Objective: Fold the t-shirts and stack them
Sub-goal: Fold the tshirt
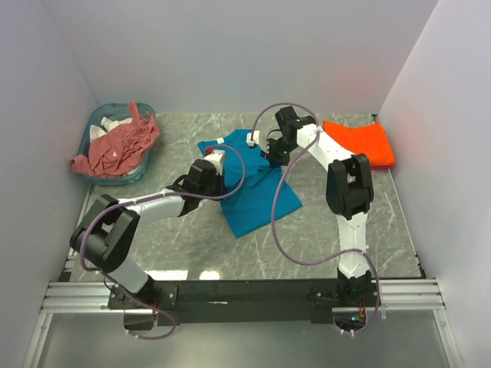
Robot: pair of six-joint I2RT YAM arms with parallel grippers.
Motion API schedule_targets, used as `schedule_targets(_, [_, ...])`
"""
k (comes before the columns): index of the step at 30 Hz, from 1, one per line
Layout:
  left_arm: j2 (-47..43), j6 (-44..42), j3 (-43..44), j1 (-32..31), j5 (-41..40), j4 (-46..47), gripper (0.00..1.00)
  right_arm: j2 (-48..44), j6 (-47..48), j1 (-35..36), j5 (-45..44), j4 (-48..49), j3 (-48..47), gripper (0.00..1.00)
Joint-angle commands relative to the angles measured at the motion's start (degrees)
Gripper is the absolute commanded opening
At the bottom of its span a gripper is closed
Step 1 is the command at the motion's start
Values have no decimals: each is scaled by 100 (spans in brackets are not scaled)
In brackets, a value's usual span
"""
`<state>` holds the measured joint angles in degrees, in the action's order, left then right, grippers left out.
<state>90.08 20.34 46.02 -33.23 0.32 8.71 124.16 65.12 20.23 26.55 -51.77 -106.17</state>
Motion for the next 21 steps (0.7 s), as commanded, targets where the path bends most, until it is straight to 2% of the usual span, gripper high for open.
schedule_targets(1, [88,-162,267,115,293,166,0,73,-377,43,-158,316,-299,0])
schedule_targets(21, [466,-214,671,256,373,61,0,12,-729,34,-343,554,-202,0])
